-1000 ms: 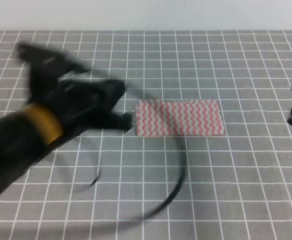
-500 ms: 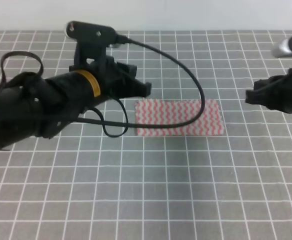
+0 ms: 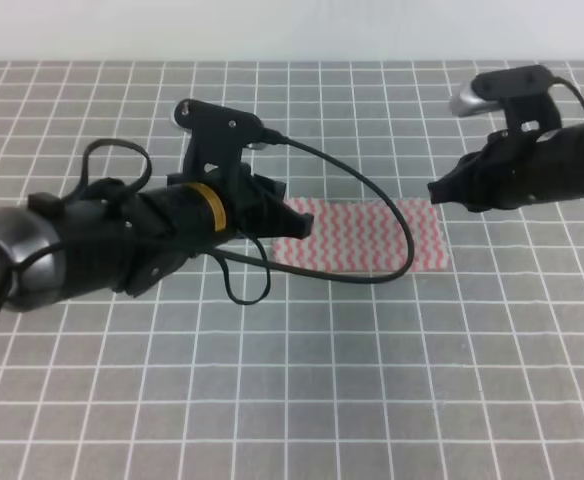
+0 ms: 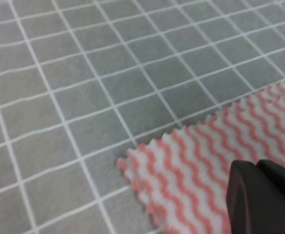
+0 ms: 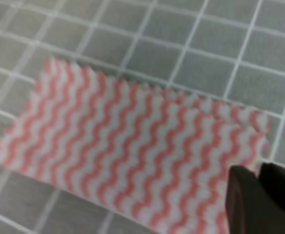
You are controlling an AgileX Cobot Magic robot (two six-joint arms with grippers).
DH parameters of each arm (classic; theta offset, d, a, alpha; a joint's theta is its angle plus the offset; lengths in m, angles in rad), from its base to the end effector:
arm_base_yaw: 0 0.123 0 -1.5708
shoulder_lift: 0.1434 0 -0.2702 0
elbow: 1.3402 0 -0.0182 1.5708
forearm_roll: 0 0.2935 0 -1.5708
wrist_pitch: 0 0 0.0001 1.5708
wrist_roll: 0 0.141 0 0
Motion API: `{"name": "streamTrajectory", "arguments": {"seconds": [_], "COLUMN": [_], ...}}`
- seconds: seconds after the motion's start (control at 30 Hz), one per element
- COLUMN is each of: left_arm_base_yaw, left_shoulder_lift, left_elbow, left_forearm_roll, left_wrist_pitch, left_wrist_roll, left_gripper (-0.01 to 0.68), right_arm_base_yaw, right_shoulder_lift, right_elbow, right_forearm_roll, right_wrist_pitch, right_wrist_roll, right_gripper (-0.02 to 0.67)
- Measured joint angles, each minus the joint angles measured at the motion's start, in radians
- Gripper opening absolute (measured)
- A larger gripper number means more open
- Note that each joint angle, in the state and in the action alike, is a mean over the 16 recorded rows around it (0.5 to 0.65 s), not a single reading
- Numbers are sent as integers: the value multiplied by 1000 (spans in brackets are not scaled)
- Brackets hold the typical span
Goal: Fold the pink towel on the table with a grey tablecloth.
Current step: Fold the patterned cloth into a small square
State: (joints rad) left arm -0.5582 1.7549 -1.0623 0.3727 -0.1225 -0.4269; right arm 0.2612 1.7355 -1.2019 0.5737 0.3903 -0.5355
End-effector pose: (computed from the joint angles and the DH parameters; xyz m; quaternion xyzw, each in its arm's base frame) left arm 0.3892 -0.2504 0.1602 0.2239 0.8280 -0.1737 0.4839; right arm 0.4297 0.1451 0.1732 -0.1578 0.9049 0.1455 0.3675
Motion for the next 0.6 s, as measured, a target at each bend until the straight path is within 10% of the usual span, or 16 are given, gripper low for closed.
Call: {"name": "streamTrajectory", "arguments": {"seconds": [0.6], "left_arm_base_yaw": [-2], "left_shoulder_lift": [107], "left_elbow": [-1], "left_forearm_roll": [23], "left_wrist_pitch": [-48], "left_wrist_roll": [-51], "left_gripper": [0], "right_arm_base_yaw": [-1], "right_shoulder_lift": [146], "right_elbow": [-100], "right_forearm_roll": [-261], "right_wrist_pitch": [85], "right_wrist_roll": [263], "right_gripper": [278]}}
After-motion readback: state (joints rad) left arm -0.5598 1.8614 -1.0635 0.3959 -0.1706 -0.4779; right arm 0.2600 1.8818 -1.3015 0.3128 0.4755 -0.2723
